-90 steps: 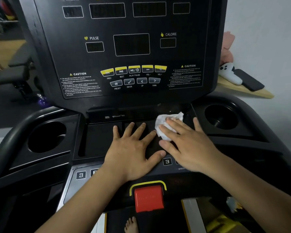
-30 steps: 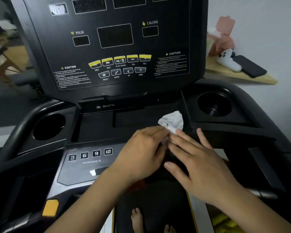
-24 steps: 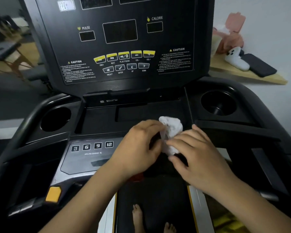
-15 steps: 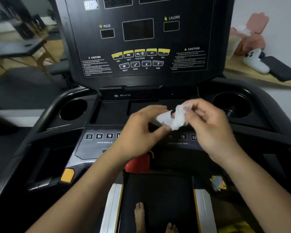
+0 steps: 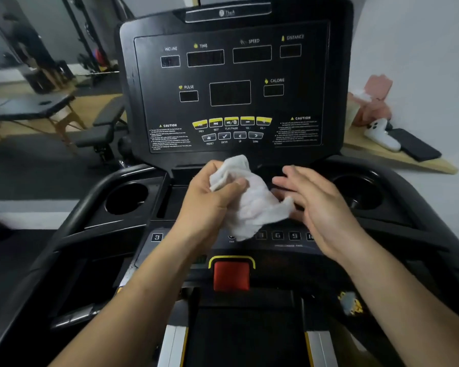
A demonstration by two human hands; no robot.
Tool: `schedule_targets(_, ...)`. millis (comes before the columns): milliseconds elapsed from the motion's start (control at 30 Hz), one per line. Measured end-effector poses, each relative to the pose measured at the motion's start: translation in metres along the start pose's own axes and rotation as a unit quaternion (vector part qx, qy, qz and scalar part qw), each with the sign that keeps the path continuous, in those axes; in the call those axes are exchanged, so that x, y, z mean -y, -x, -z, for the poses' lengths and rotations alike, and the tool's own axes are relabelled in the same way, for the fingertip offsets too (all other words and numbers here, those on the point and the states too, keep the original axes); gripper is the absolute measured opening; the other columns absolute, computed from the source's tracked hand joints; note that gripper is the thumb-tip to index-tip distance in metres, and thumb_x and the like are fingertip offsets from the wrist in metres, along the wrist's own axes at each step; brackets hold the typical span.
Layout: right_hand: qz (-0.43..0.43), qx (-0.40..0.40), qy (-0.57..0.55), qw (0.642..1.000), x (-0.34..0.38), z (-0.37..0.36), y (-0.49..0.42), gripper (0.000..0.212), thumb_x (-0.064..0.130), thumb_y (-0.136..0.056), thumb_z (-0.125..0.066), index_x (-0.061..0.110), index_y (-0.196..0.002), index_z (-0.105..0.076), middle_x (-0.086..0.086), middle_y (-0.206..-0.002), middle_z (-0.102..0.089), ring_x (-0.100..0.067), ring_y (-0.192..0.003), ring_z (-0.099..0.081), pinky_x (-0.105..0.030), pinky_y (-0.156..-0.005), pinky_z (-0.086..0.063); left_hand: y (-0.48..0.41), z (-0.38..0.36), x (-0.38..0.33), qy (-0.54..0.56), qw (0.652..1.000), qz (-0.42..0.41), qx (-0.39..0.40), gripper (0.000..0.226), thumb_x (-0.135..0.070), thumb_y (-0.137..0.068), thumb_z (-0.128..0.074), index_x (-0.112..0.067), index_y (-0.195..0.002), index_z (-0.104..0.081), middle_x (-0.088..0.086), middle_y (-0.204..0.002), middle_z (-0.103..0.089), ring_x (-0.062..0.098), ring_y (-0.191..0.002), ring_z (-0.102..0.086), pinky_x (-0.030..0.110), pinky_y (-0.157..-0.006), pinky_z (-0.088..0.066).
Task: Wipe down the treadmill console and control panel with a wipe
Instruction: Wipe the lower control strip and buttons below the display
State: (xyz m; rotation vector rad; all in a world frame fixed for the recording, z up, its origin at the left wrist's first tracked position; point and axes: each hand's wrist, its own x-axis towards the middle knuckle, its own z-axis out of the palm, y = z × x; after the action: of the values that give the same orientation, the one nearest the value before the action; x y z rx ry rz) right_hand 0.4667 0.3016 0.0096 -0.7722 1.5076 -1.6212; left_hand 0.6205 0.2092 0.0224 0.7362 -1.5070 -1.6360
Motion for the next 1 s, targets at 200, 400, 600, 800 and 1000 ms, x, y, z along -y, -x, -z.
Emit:
schedule_targets(200,-0.111,0.156,-0.072,0.979,0.009,-0.025,0.001,0.055,0.031,-0.079,-0.073,0.007,-0.126,-0.059,-0.014,-0.111,-0.068,-0.028,-0.100,-0.064,-0.038,-0.075,-0.056,-0.001,0.018,-0.015,0.016,0.990,-0.001,0.138,0.041,0.010,-0.087,-0.056,-0.025,-0.106,-0.065,0.007,-0.094,-0.068,0.023,-0.087,-0.065,0.035,-0.072,-0.055)
schedule_targets(400,-0.129,0.045,-0.147,0.980,0.004,-0.024,-0.001,0.050,0.012,-0.075,-0.071,0.008,-0.124,-0.061,-0.015,-0.110,-0.072,-0.022,-0.090,-0.070,-0.043,-0.086,-0.056,-0.008,0.037,-0.017,0.016,0.991,0.073,0.115,0.054,0.003,-0.092,-0.059,-0.029,-0.135,-0.055,0.006,-0.115,-0.072,0.024,-0.097,-0.071,0.037,-0.071,-0.059)
schedule_targets(600,-0.001,-0.028,-0.030,0.999,-0.001,-0.019,0.005,0.027,0.006,-0.084,-0.070,0.019,-0.107,-0.070,-0.008,-0.093,-0.075,-0.029,-0.100,-0.069,-0.041,-0.091,-0.053,-0.009,0.056,-0.007,-0.111,0.993,0.018,0.031,0.056,-0.010,-0.093,-0.066,-0.035,-0.139,-0.049,0.008,-0.076,-0.069,0.014,-0.080,-0.067,0.028,-0.076,-0.056)
schedule_targets(800,0.106,-0.043,0.168,0.979,0.006,-0.017,0.008,0.030,0.012,-0.080,-0.077,0.028,-0.105,-0.072,0.003,-0.094,-0.076,-0.008,-0.093,-0.071,-0.032,-0.092,-0.053,-0.012,0.068,-0.013,-0.297,0.952,-0.056,0.049,0.022,-0.018,-0.079,-0.082,-0.027,-0.098,-0.075,-0.007,-0.086,-0.075,0.005,-0.081,-0.070,0.025,-0.078,-0.056)
schedule_targets(1000,0.159,-0.034,0.226,0.961,0.015,-0.025,0.011,0.009,0.017,-0.086,-0.071,0.024,-0.082,-0.072,0.007,-0.094,-0.071,-0.010,-0.091,-0.067,-0.032,-0.084,-0.052,-0.012,0.077,-0.019,-0.259,0.958,-0.115,0.043,0.015,-0.028,-0.080,-0.076,-0.024,-0.072,-0.065,-0.008,-0.094,-0.067,0.013,-0.084,-0.064,0.035,-0.075,-0.049)
